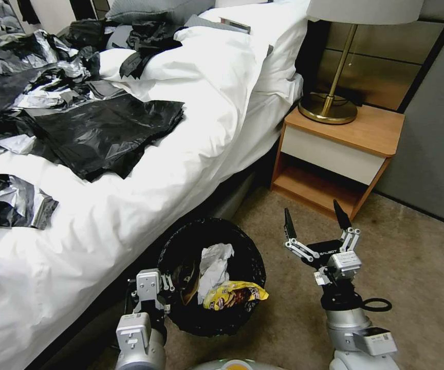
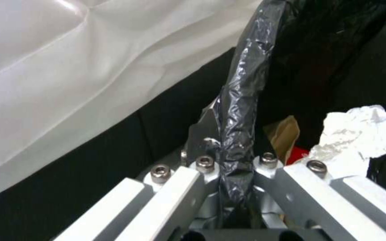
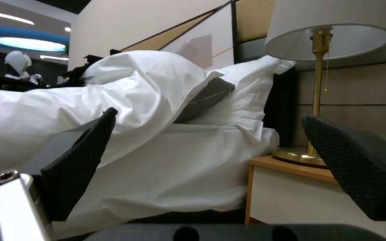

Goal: Pick up the trash bin, then pick up the garbage from the floor and place it into the trash bin.

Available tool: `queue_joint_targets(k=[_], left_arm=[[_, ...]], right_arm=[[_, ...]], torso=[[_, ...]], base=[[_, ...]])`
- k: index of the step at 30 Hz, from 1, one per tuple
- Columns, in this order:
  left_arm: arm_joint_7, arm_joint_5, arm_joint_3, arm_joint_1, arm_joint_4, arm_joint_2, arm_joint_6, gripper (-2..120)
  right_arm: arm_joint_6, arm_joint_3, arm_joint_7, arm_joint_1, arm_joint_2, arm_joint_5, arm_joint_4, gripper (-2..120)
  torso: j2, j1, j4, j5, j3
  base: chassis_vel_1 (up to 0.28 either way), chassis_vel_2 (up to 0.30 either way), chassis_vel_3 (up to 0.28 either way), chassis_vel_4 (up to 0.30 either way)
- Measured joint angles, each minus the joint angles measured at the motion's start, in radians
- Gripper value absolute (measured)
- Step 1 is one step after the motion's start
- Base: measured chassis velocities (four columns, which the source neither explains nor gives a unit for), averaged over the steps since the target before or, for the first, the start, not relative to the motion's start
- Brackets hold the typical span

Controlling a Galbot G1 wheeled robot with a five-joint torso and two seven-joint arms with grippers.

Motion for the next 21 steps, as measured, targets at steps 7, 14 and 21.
queue_joint_targets(k=[7, 14, 21], left_arm=[[0.0, 0.0, 0.001, -0.002, 0.0, 0.0, 0.0, 0], [0.0, -0.001, 0.001, -0.003, 0.0, 0.0, 0.001, 0], [0.0, -0.001, 0.002, -0.003, 0.0, 0.0, 0.001, 0]], right_arm=[[-0.009, 0.0, -0.002, 0.0, 0.0, 0.0, 0.0, 100], [-0.009, -0.001, -0.004, -0.003, 0.001, 0.0, -0.002, 100], [-0.01, -0.006, -0.004, -0.002, 0.001, 0.0, -0.003, 100]], torso=[[0.0, 0.0, 0.0, 0.0, 0.0], [0.0, 0.0, 0.0, 0.0, 0.0], [0.0, 0.0, 0.0, 0.0, 0.0]], base=[[0.0, 0.0, 0.0, 0.0], [0.023, -0.017, -0.019, 0.008], [0.144, -0.132, -0.147, 0.139]])
